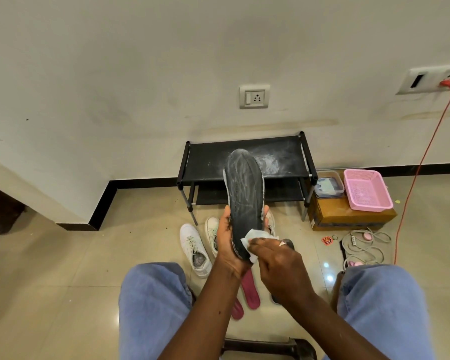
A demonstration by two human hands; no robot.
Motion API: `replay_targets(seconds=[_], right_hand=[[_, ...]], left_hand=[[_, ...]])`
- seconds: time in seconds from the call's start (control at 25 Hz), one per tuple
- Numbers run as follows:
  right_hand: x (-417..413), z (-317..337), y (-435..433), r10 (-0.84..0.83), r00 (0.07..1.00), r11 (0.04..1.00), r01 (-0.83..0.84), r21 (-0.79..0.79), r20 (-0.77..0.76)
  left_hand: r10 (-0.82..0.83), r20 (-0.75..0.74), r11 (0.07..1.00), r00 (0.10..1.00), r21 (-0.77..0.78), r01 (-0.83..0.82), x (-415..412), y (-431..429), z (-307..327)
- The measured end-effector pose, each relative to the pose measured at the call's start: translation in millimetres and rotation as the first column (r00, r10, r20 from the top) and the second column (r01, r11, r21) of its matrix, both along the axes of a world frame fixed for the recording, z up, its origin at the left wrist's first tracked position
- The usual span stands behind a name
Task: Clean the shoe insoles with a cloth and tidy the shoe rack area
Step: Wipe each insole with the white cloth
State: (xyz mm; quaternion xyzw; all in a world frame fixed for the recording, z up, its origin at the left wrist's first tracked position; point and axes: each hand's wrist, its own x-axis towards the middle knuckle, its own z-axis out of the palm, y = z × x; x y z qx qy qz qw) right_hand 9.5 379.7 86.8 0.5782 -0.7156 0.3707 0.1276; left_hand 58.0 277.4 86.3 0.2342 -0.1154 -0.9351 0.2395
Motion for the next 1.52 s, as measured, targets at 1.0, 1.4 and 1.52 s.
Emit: replay_targets(seconds=[1.0,1.4,1.52], right_hand=[[-22.0,12.5,-27.9,0.226,0.971,0.964,-0.211,0.165,-0.076],[-14.6,9.6,-25.2,0.215,0.961,0.965,-0.236,0.114,0.172],[-13.0,1.8,-14.0,0.267,0.954,0.948,-0.286,0.141,0.134]], left_hand=[[-0.026,0.011,0.998,1.0,0.059,0.025,12.6,4.3,5.0],[-0.125,0.126,0.988,0.984,0.104,0.112,14.2,9.6,-3.2],[-0.141,0.13,0.985,0.981,0.116,0.126,17.4,13.5,-10.6]])
